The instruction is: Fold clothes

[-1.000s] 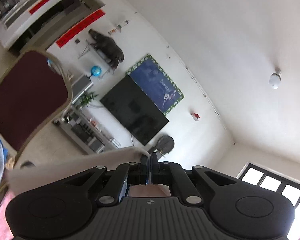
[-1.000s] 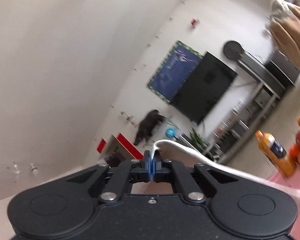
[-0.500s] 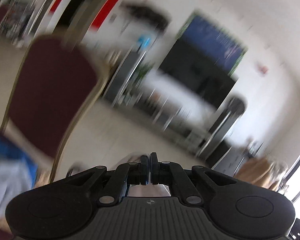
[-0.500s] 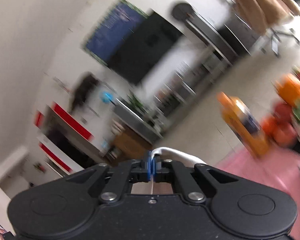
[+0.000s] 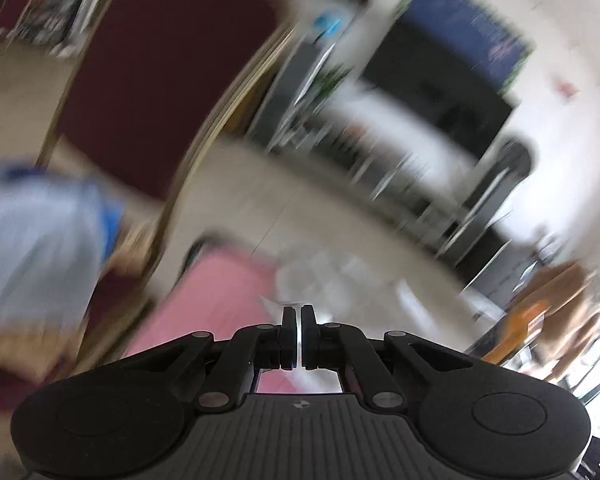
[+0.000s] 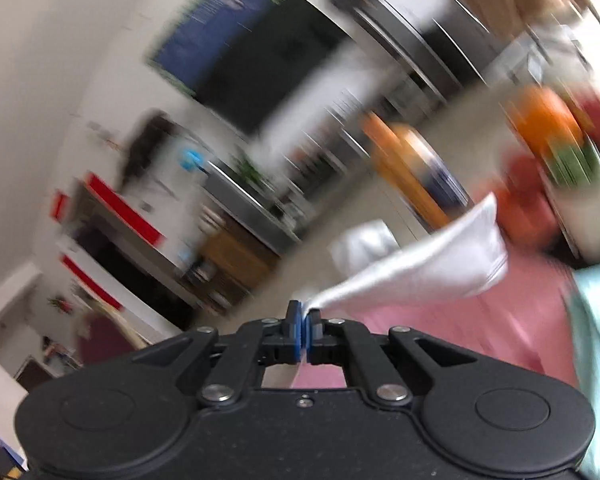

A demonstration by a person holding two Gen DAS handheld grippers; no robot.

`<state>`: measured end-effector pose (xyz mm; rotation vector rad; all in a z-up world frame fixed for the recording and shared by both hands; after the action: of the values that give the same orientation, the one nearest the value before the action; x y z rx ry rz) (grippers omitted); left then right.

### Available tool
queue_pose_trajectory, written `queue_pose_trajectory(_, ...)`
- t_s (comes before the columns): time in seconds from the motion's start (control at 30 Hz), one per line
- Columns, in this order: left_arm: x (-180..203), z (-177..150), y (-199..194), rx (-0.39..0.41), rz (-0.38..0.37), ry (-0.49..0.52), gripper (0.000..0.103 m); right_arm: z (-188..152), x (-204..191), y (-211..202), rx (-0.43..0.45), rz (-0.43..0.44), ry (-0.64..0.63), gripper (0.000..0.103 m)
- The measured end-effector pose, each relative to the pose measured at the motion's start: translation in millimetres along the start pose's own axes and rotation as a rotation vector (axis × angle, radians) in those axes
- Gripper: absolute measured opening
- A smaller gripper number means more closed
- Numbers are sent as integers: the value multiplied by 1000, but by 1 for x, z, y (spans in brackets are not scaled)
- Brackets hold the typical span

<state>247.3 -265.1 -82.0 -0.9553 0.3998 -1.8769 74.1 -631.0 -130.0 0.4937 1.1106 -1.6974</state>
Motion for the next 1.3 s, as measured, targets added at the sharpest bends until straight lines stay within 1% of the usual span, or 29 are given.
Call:
queue_pose_trajectory(0.07, -30, -33, 30, -75, 64, -25, 0, -36, 47, 20, -75, -58, 69, 2)
queue_pose_trajectory(0.13, -60, -63, 55, -140, 128, -56, 0, -70, 86, 37, -144, -113, 110, 2)
queue_pose_trajectory(0.2, -80, -84, 75, -195, 178, -77, 0, -98, 118, 45, -187, -178, 124, 2)
queue_pose_trajectory(0.23, -87, -92, 83, -217, 196, -86, 0, -109, 131, 47, -211, -204, 166, 2)
queue_pose_trajectory(0.3, -85, -97, 90, -233, 186, -99, 0, -120, 136, 43, -240, -196, 210, 2)
queue_pose_trajectory(0.33, -84, -100, 93, -241, 181, -106, 0, -119, 133, 40, -232, -203, 183, 2)
queue_pose_trajectory(0.37, -83, -102, 97, -249, 176, -113, 3, -118, 129, 37, -220, -206, 152, 2)
queue_pose_trajectory(0.4, -82, -104, 100, -257, 171, -119, 11, -117, 124, 35, -209, -209, 121, 2)
queue_pose_trajectory(0.43, -81, -107, 103, -265, 166, -126, 18, -118, 123, 33, -207, -203, 118, 2)
queue_pose_trajectory(0.47, -80, -109, 106, -273, 161, -133, 21, -118, 123, 31, -206, -195, 119, 2)
queue_pose_trajectory(0.5, -80, -112, 110, -281, 156, -139, 26, -120, 125, 31, -209, -195, 130, 2)
queue_pose_trajectory(0.53, -79, -114, 113, -289, 151, -146, 30, -121, 129, 30, -213, -196, 143, 2)
queue_pose_trajectory(0.57, -78, -116, 116, -297, 145, -153, 31, -122, 132, 30, -216, -197, 156, 2)
queue_pose_trajectory(0.63, -76, -121, 123, -313, 135, -166, 31, -124, 137, 29, -220, -197, 183, 2)
queue_pose_trajectory(0.67, -75, -123, 126, -321, 130, -173, 31, -113, 139, 34, -219, -195, 194, 2)
queue_pose_trajectory(0.73, -72, -127, 133, -337, 123, -180, 31, -108, 142, 37, -218, -192, 208, 2)
queue_pose_trajectory(0.8, -67, -126, 147, -351, 140, -140, 30, -105, 142, 39, -219, -191, 212, 2)
queue_pose_trajectory(0.87, -63, -126, 158, -362, 154, -116, 28, -105, 142, 40, -223, -196, 205, 3)
queue_pose_trajectory(0.9, -61, -128, 162, -372, 154, -110, 23, -105, 142, 41, -225, -198, 201, 3)
queue_pose_trajectory(0.93, -59, -129, 166, -378, 157, -102, 21, -105, 142, 42, -226, -200, 197, 3)
queue_pose_trajectory(1.0, -55, -130, 169, -371, 171, -75, 17, -105, 142, 43, -229, -201, 191, 3)
queue_pose_trajectory(1.07, -53, -131, 171, -369, 183, -53, 16, -105, 141, 43, -233, -199, 190, 3)
queue_pose_trajectory(1.17, -55, -128, 169, -351, 192, -72, 16, -105, 140, 44, -239, -200, 185, 3)
queue_pose_trajectory(1.23, -57, -126, 167, -340, 198, -85, 3, -105, 140, 44, -241, -204, 181, 3)
queue_pose_trajectory(1.3, -59, -125, 166, -328, 204, -97, 2, -104, 142, 44, -240, -213, 181, 3)
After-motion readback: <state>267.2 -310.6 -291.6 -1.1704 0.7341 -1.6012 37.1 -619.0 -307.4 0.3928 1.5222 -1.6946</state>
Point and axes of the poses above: each gripper's, at about its wrist camera, not at the fingertips, and y roughly the way its jaws point, x to its right, z to its top, the point moved 10 cm from there along y, roughly the way its jaws point, and after that the axes turned 7 degrees about -x, right-handed, at the moved point
